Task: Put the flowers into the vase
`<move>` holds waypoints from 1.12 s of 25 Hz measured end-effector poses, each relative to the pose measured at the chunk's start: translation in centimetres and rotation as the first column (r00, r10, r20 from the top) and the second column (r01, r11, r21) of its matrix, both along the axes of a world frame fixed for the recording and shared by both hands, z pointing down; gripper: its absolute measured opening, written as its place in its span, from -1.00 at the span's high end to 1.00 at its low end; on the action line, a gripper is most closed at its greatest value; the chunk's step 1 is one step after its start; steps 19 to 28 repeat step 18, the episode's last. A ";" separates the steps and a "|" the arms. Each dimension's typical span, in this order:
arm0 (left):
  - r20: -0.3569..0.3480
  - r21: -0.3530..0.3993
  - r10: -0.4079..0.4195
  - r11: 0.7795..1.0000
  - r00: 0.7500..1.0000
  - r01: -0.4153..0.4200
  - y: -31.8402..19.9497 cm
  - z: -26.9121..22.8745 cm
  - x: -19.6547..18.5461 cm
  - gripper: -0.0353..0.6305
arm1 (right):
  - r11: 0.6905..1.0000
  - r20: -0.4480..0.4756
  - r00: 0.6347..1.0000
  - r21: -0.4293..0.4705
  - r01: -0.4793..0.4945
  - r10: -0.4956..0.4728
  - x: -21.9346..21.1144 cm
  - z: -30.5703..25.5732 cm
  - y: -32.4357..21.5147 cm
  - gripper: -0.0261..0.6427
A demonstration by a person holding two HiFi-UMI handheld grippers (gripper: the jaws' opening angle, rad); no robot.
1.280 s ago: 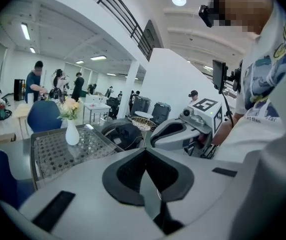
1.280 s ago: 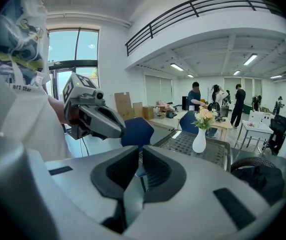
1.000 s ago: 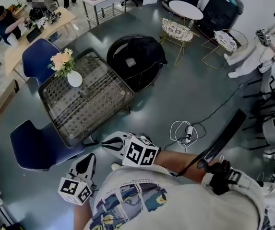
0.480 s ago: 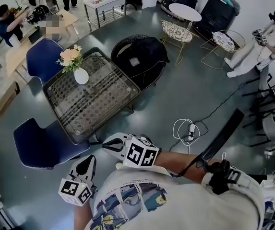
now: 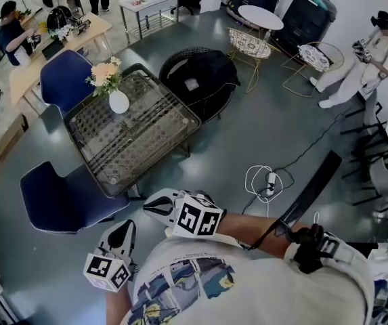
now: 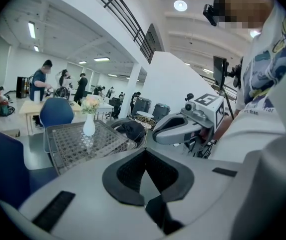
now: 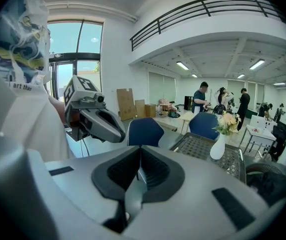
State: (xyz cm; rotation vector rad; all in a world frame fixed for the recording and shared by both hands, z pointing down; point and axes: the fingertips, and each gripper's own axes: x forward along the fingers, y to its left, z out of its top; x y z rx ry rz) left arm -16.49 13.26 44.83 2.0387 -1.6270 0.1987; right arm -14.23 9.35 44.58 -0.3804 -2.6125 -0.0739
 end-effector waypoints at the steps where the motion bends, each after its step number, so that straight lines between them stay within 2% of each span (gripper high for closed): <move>1: -0.002 0.001 -0.004 1.000 1.000 0.004 0.4 0.2 0.1 0.87 | 1.000 -0.001 1.000 0.002 0.004 -0.004 0.1 0.2 0.4 0.87; 11: -0.003 0.007 -0.023 1.000 1.000 0.023 3.2 0.1 -0.9 0.87 | 0.999 0.005 1.000 0.018 0.028 -0.028 -1.1 -0.6 2.9 0.88; 28: -0.003 0.008 -0.024 1.000 1.000 0.024 3.0 0.4 -1.6 0.87 | 0.999 0.008 0.999 0.022 0.033 -0.033 -1.8 -0.5 2.9 0.88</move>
